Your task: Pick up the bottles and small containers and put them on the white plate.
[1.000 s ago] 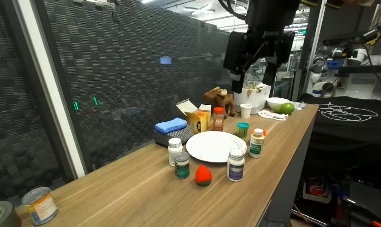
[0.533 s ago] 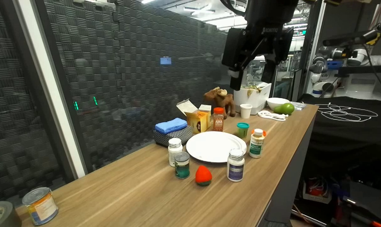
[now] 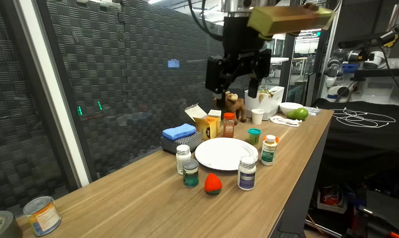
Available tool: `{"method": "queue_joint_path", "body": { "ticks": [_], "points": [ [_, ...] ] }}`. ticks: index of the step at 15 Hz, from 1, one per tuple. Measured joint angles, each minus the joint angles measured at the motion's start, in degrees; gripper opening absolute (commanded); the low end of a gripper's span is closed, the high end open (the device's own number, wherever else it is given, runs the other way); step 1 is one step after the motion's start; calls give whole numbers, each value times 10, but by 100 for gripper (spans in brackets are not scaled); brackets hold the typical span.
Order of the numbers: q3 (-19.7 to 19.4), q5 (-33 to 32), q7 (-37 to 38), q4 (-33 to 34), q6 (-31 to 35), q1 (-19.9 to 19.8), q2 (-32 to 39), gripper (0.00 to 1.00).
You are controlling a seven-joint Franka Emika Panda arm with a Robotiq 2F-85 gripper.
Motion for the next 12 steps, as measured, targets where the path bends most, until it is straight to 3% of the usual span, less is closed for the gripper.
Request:
{"method": "queue_joint_path", "body": {
  "ticks": [4,12],
  "points": [
    [-7,-58,64,76,51,13,121,100],
    [-70,-24,76,217,98,102,321,100]
  ]
}}
